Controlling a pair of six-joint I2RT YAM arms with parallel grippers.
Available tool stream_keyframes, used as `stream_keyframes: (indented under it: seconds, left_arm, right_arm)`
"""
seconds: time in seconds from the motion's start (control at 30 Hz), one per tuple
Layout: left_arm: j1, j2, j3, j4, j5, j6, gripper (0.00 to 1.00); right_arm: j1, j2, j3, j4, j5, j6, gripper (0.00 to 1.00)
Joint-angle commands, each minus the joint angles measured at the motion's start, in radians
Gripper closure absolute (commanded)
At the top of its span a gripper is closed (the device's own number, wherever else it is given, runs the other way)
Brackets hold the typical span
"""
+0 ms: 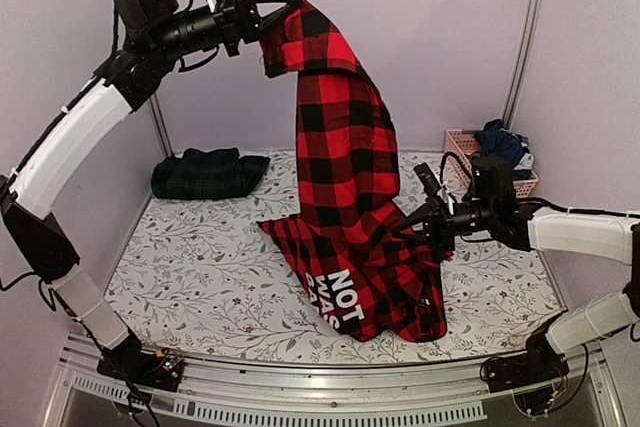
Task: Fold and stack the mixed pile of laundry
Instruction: Flatten out the crumpled T-shirt at the center of the board.
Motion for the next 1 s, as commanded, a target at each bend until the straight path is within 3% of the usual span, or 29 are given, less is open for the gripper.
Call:
stream_keyframes:
  seconds: [0.0,0.1,0.2,0.23,0.3,0.37,0.5,0.57,0.67,0.8,0.97]
  left_arm:
    - [0.095,0.135,0.091,-0.049,-0.291,-0.118,1.00]
    - [0.118,0.321,0.234,-0.185,-0.431,-0.132,1.00]
    - [0.118,0.571,0.413,-0.341,-0.455,-0.114,1.00]
    - [0.119,0.632,0.467,-0.396,-0.459,-0.105,0.89]
    - [0.124,0.692,0.505,-0.478,-0.461,-0.077,0.54]
    - [0.135,0.642,0.400,-0.485,-0.456,-0.064,0.36]
    - [0.162,0.300,-0.260,-0.107,-0.498,-0.064,0.01]
    - [0.188,0.168,-0.469,0.056,-0.490,-0.076,0.00]
    - [0.214,0.099,-0.604,0.063,-0.492,-0.044,0.00]
    - [0.222,0.137,-0.657,-0.048,-0.524,0.016,0.00]
    - [0.229,0.252,-0.606,-0.106,-0.480,0.020,0.07]
  right_arm:
    - [0.046,-0.124,0.054,-0.091,-0.012,0.029,1.00]
    - [0.045,-0.233,0.057,-0.165,0.026,0.035,1.00]
    - [0.045,-0.347,0.059,-0.216,0.114,0.064,1.00]
    - [0.043,-0.372,0.061,-0.231,0.153,0.068,1.00]
    - [0.030,-0.429,0.071,-0.296,0.247,0.069,1.00]
    - [0.003,-0.482,0.097,-0.372,0.357,0.065,1.00]
    - [-0.048,-0.601,0.126,-0.448,0.570,0.050,1.00]
    - [-0.053,-0.653,0.138,-0.467,0.652,0.025,1.00]
    - [-0.055,-0.686,0.166,-0.524,0.730,-0.008,1.00]
    - [-0.056,-0.678,0.199,-0.612,0.821,-0.034,1.00]
    - [-0.057,-0.618,0.209,-0.728,0.726,-0.005,1.00]
